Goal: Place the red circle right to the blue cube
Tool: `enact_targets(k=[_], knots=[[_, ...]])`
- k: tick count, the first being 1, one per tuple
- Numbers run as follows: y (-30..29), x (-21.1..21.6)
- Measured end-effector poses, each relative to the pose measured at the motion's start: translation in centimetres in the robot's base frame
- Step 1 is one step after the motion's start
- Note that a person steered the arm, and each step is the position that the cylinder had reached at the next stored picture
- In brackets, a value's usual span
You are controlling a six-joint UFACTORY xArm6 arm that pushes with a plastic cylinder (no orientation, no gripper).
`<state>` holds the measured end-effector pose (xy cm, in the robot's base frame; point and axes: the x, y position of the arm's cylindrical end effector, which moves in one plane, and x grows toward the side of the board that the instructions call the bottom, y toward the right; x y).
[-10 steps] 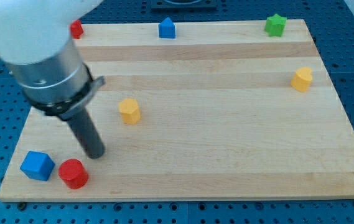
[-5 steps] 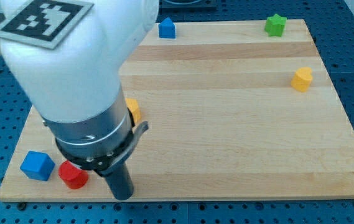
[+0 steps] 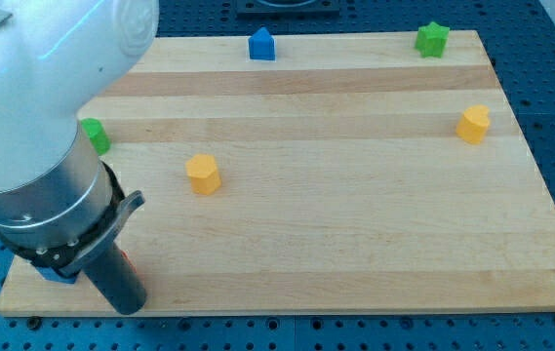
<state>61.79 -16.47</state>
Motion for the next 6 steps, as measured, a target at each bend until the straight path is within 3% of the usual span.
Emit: enact_targets(k=[6], knots=[[-4.5,-0.1]])
